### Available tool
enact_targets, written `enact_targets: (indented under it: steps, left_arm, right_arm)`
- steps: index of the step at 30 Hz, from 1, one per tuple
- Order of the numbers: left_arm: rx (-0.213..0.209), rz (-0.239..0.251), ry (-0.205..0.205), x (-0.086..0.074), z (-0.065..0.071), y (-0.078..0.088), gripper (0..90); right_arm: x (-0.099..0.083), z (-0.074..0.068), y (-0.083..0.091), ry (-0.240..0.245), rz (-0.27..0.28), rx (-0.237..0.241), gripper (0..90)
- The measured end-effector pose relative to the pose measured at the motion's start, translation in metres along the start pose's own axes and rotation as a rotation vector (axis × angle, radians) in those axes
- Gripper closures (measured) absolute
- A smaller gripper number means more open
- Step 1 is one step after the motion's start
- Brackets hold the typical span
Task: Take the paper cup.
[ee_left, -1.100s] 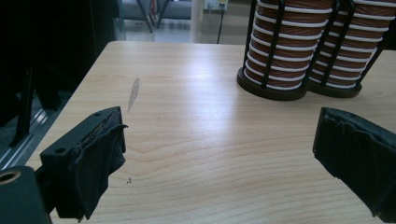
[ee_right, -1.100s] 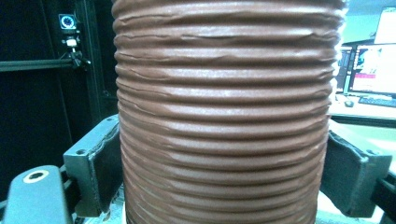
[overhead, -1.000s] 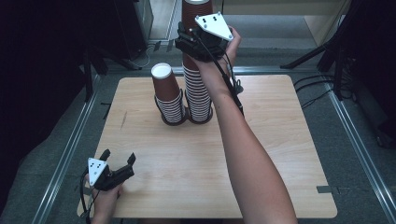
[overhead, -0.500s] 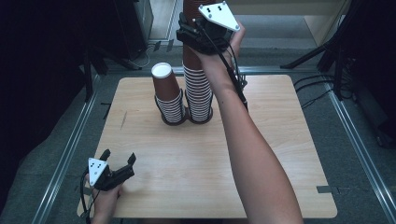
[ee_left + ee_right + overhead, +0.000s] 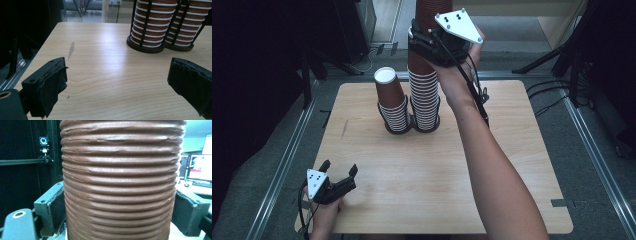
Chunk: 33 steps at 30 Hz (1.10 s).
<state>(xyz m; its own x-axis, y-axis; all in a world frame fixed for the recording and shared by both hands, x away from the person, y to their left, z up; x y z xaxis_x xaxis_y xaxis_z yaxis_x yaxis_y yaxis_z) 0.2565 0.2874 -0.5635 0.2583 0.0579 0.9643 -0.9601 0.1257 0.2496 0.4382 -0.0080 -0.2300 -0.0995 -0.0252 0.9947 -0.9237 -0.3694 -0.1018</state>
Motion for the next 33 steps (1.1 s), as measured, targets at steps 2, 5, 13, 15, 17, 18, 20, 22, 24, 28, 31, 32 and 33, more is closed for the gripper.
enact_targets:
  steps: [2,5,13,15,17,18,20,22,24,28,31,32,33]
  left_arm:
    - [0.001,-0.001,-0.003,0.000,0.000,0.000,3.1]
    - [0.002,0.001,-0.007,0.000,0.001,0.000,3.1]
    - [0.005,-0.003,-0.014,0.000,0.001,-0.001,3.0]
    - [0.005,-0.003,-0.016,0.000,0.002,-0.001,3.0]
    - [0.006,-0.003,-0.017,0.000,0.002,-0.001,3.0]
    - [0.008,-0.002,-0.022,0.000,0.002,-0.001,3.0]
    - [0.013,-0.001,-0.041,-0.001,0.004,-0.001,3.0]
    - [0.015,0.002,-0.064,0.000,0.006,-0.001,3.0]
    - [0.016,0.004,-0.065,0.000,0.006,-0.001,3.0]
    - [0.020,0.004,-0.068,0.000,0.006,-0.001,3.0]
    - [0.026,0.002,-0.089,0.000,0.008,-0.001,3.0]
    - [0.028,0.005,-0.098,0.000,0.009,-0.002,3.0]
    - [0.028,0.005,-0.110,0.000,0.010,-0.002,3.0]
  right_arm:
    - [-0.003,0.003,0.006,0.003,0.002,0.002,12.9]
    - [-0.012,0.009,0.019,0.029,-0.001,0.000,12.8]
    - [-0.031,0.023,0.040,0.032,-0.011,-0.009,12.8]
    - [-0.039,0.030,0.047,0.035,-0.018,-0.014,12.8]
    - [-0.043,0.032,0.050,0.036,-0.022,-0.018,12.8]
    - [-0.046,0.034,0.052,0.041,-0.024,-0.022,12.8]
    - [-0.057,0.038,0.058,0.067,-0.031,-0.028,12.8]
    - [-0.061,0.040,0.060,0.074,-0.035,-0.029,12.8]
    - [-0.070,0.042,0.064,0.087,-0.044,-0.030,12.8]
    - [-0.084,0.044,0.072,0.106,-0.057,-0.026,12.7]
    - [-0.094,0.044,0.078,0.113,-0.070,-0.017,12.7]
    - [-0.097,0.044,0.080,0.113,-0.073,-0.013,12.6]
    - [-0.100,0.044,0.082,0.112,-0.077,-0.013,12.6]
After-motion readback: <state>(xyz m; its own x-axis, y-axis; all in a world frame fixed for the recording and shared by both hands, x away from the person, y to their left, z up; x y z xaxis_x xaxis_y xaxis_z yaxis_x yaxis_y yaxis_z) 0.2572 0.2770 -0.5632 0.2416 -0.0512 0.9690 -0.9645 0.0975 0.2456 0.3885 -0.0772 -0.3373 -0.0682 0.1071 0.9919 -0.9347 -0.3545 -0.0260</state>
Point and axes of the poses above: each handheld gripper's, and its own axes: y roughly backward along the jaws, x roughly out of its top, z roughly to its right, the point moved 6 cm from there along -y, roughly forward along the jaws
